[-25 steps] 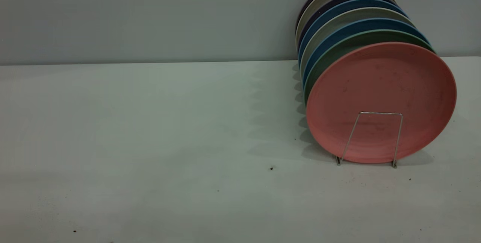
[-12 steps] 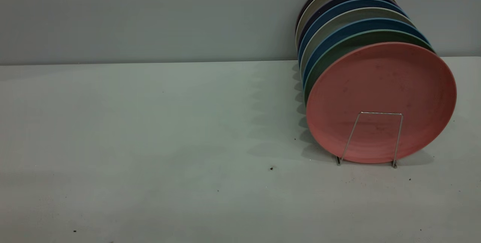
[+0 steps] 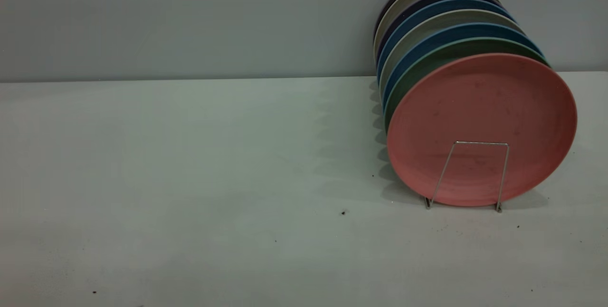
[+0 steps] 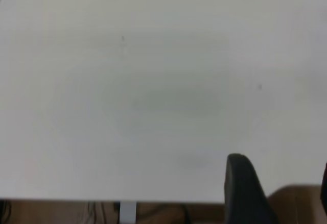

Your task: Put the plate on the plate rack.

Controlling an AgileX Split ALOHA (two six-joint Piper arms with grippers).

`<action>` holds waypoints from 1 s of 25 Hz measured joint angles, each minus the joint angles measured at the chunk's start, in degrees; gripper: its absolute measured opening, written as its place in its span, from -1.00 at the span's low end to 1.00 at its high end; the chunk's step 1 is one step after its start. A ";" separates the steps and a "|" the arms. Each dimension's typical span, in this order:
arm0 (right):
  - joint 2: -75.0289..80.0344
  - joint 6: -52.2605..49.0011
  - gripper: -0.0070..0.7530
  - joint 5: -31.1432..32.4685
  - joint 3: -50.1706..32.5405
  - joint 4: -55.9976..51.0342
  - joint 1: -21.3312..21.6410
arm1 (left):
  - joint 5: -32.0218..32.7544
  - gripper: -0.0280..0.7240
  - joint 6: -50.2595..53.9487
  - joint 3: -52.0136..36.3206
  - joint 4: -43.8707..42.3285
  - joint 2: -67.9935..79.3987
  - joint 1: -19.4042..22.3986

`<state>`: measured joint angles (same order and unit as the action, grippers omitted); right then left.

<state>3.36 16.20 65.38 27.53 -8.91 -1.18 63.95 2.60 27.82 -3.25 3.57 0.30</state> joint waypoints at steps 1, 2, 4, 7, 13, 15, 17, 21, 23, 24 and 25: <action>-1.41 0.00 0.05 0.05 0.00 0.00 0.00 | 0.00 0.14 0.00 0.00 0.00 -1.49 0.00; -2.61 0.00 0.05 0.05 0.00 0.00 0.00 | 0.13 0.14 0.00 0.00 0.00 -2.58 0.00; -4.12 0.00 0.05 0.23 0.00 0.00 0.00 | 0.40 0.14 0.00 0.00 0.00 -4.26 0.00; -4.31 0.00 0.05 0.35 0.00 0.00 0.00 | 0.65 0.14 0.00 0.00 0.00 -4.80 0.00; -4.31 0.00 0.05 0.36 0.00 0.00 0.00 | 0.78 0.14 0.00 0.00 0.00 -4.85 0.00; -4.35 0.00 0.05 0.36 0.00 0.00 0.00 | 0.78 0.14 0.00 0.00 0.00 -4.85 0.00; -4.35 0.00 0.05 0.36 0.00 0.00 0.00 | 0.78 0.14 0.00 0.00 0.00 -4.85 0.00; -4.35 0.00 0.05 0.36 0.00 0.00 0.00 | 0.78 0.14 0.00 0.00 0.00 -4.85 0.00; -4.35 0.00 0.05 0.36 0.00 0.00 0.00 | 0.78 0.14 0.00 0.00 0.00 -4.85 0.00; -4.35 0.00 0.05 0.36 0.00 0.00 0.00 | 0.78 0.14 0.00 0.00 0.00 -4.85 0.00; -4.35 0.00 0.05 0.36 0.00 0.00 0.00 | 0.78 0.14 0.00 0.00 0.00 -4.85 0.00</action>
<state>-0.99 16.20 65.74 27.53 -8.91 -1.18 64.73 2.60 27.82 -3.25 -1.28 0.30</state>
